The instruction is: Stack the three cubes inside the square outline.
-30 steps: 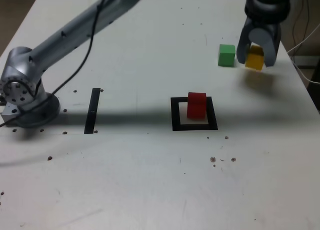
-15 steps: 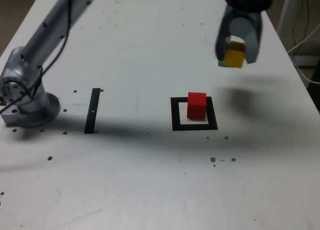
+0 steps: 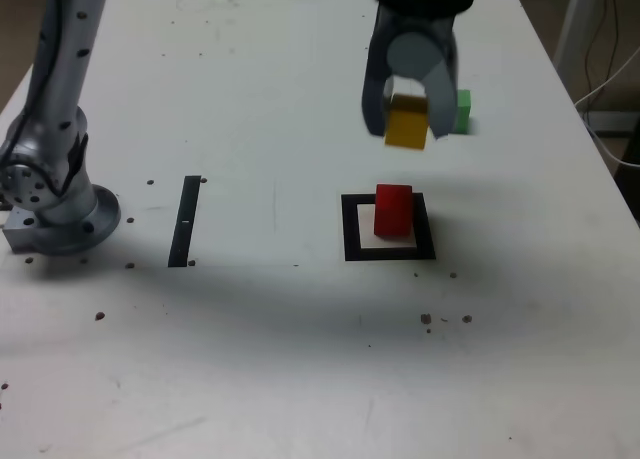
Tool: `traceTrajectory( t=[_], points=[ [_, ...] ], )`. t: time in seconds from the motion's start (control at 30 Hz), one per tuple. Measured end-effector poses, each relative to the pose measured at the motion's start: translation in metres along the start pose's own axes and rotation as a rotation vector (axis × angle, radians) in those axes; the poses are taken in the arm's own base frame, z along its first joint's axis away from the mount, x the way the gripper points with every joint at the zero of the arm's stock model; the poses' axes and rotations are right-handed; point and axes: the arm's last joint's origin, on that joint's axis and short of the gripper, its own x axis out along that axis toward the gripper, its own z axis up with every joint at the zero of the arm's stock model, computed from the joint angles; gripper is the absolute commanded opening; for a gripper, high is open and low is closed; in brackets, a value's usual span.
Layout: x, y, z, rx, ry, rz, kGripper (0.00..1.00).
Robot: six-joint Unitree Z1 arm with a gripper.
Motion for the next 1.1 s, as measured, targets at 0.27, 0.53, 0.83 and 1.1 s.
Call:
traceTrajectory(
  t=[0.27,0.53,0.83,1.1],
  points=[
    [0.014,-0.014,-0.009,-0.03,-0.012,-0.004,0.26],
    [0.025,-0.015,-0.009,-0.042,-0.008,-0.013,0.26],
    [0.038,-0.016,-0.003,-0.043,0.007,-0.029,0.26],
    [0.047,-0.019,-0.001,-0.038,0.019,-0.043,0.26]
  ],
)
